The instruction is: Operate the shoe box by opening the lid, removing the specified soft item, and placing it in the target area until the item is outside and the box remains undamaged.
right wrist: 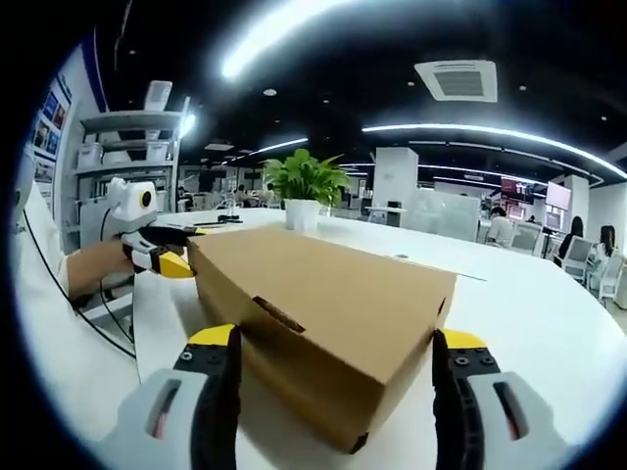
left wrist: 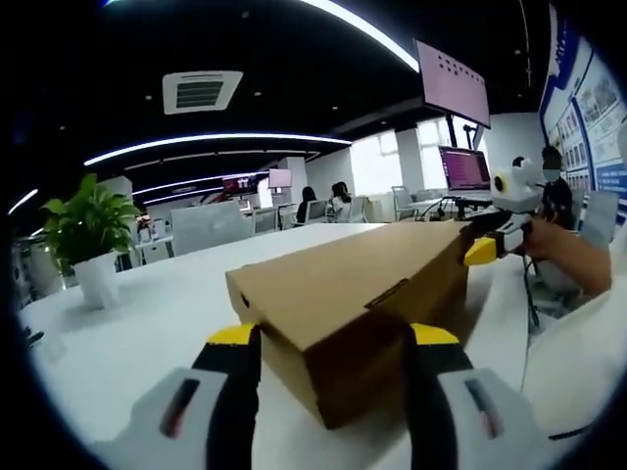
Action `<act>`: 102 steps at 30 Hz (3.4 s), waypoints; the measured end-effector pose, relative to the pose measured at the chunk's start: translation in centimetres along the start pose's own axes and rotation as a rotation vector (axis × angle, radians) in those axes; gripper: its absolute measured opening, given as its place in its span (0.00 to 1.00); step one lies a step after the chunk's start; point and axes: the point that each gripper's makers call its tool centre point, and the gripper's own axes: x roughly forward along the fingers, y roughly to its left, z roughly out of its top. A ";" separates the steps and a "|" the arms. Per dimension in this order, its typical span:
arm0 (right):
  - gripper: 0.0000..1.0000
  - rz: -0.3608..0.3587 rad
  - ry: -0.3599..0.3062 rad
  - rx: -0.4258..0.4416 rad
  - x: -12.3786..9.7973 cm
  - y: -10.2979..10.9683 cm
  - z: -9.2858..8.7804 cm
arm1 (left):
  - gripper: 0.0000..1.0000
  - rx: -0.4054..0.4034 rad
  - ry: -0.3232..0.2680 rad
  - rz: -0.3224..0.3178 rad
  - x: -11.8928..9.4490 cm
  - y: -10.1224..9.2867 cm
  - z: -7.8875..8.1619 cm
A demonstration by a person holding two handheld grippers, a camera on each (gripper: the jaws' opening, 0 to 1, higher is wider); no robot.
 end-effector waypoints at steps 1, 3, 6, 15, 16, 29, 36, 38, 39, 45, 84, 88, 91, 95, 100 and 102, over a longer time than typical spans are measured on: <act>0.82 0.002 -0.008 0.000 0.0 0.0 0.0 | 0.59 -0.001 0.000 0.000 0.0 0.0 0.0; 0.81 0.007 -0.030 0.003 -0.1 -0.2 -0.1 | 0.59 -0.006 0.013 -0.003 0.2 0.2 0.1; 0.81 0.004 -0.021 0.008 0.0 0.0 0.2 | 0.59 -0.008 0.028 0.000 0.1 0.2 0.0; 0.81 0.011 -0.026 0.005 0.2 0.2 0.1 | 0.57 -0.012 0.001 0.014 -0.2 0.3 0.1; 0.81 0.011 -0.027 0.005 0.2 0.2 0.1 | 0.57 -0.016 0.001 0.015 -0.2 0.3 0.1; 0.81 0.010 -0.089 -0.147 -1.6 0.6 2.9 | 0.66 0.017 -0.092 0.040 -3.0 2.1 3.6; 0.74 0.031 -0.121 -0.270 -3.1 1.1 4.4 | 0.61 0.216 -0.184 0.051 -4.5 2.2 6.7; 0.69 0.033 -0.157 -0.340 -3.7 1.3 5.1 | 0.54 0.329 -0.206 0.070 -4.9 2.2 7.0; 0.68 0.028 -0.157 -0.412 -4.1 1.3 5.2 | 0.56 0.377 -0.203 0.075 -5.0 2.1 6.9; 0.59 0.024 -0.056 -0.610 -5.1 1.8 4.7 | 0.63 0.529 -0.142 0.040 -4.8 0.5 6.1; 0.41 -0.009 0.056 -1.088 -4.4 4.1 2.4 | 0.44 0.991 0.023 0.028 -2.9 -2.1 1.2; 0.40 -0.026 0.080 -1.091 -4.3 3.4 2.0 | 0.45 1.002 0.029 0.032 -2.6 -2.2 1.0; 0.40 -0.030 0.085 -1.096 -4.2 3.2 1.6 | 0.45 1.030 0.021 0.040 -2.4 -2.1 1.0; 0.37 -0.029 0.105 -1.109 -4.0 3.3 1.2 | 0.45 1.060 0.050 0.071 -2.3 -1.4 0.8; 0.37 -0.023 0.089 -1.085 -3.8 3.6 1.3 | 0.41 1.041 0.066 0.082 -2.2 -1.3 0.7; 0.37 -0.025 0.123 -1.102 -3.7 3.3 0.8 | 0.41 1.017 0.062 0.088 -2.2 -1.2 0.8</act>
